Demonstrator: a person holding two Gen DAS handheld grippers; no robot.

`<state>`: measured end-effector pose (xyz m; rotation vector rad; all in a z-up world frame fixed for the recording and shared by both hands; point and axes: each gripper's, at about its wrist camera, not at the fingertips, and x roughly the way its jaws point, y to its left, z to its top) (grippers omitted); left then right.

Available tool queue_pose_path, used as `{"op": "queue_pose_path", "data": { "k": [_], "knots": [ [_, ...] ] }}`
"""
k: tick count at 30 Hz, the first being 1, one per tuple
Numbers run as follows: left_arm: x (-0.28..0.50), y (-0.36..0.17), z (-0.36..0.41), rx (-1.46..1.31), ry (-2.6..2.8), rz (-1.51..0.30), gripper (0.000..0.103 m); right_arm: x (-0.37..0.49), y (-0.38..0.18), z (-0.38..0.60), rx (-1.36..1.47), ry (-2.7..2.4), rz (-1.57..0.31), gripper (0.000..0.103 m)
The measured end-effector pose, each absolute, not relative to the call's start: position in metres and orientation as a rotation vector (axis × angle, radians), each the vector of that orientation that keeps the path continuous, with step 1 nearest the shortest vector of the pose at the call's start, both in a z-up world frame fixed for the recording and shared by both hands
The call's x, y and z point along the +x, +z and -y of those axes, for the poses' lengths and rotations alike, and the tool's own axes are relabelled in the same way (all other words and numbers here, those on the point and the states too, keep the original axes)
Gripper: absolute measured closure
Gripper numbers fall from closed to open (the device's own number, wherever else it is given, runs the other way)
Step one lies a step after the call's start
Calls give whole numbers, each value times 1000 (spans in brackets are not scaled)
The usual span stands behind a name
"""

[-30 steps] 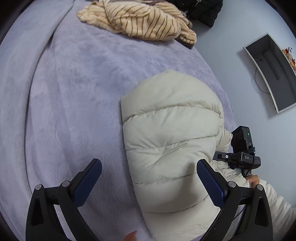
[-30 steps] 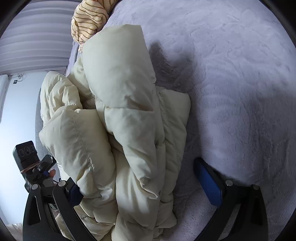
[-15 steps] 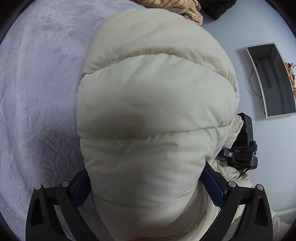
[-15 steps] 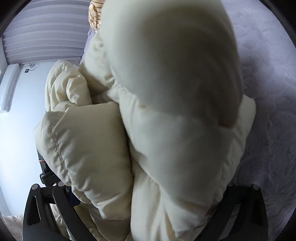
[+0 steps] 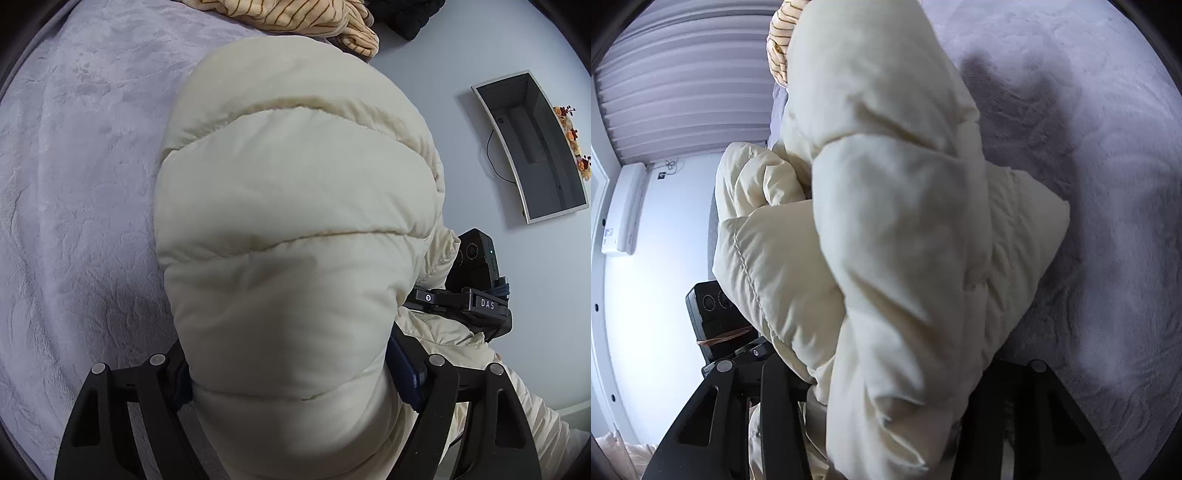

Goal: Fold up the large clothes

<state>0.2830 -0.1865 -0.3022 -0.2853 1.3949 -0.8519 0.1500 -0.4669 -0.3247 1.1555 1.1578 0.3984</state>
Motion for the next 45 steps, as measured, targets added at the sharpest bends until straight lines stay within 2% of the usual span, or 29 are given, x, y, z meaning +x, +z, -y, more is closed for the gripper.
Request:
{"op": "queue_pose_path", "data": {
  "k": [12, 21, 28, 35, 38, 40, 45],
  "knots": [
    [266, -255, 163, -299, -873, -1344, 19, 129, -310, 471, 1193, 445, -1102, 56],
    [219, -223, 101, -275, -832, -1342, 19, 102, -294, 440, 1197, 481, -1102, 56],
    [164, -237, 30, -261, -730, -1407, 19, 71, -316, 377, 1220, 498, -1179, 56],
    [118, -281, -18, -193, -632, -1431, 19, 52, -362, 317, 1186, 477, -1296, 56],
    [112, -286, -24, -195, -630, -1415, 19, 54, -372, 314, 1137, 441, -1313, 51],
    [111, -284, -24, -196, -638, -1409, 19, 63, -368, 320, 1069, 395, -1337, 41],
    [115, -279, -14, -212, -639, -1407, 19, 72, -341, 319, 853, 280, -1420, 30]
  ]
}}
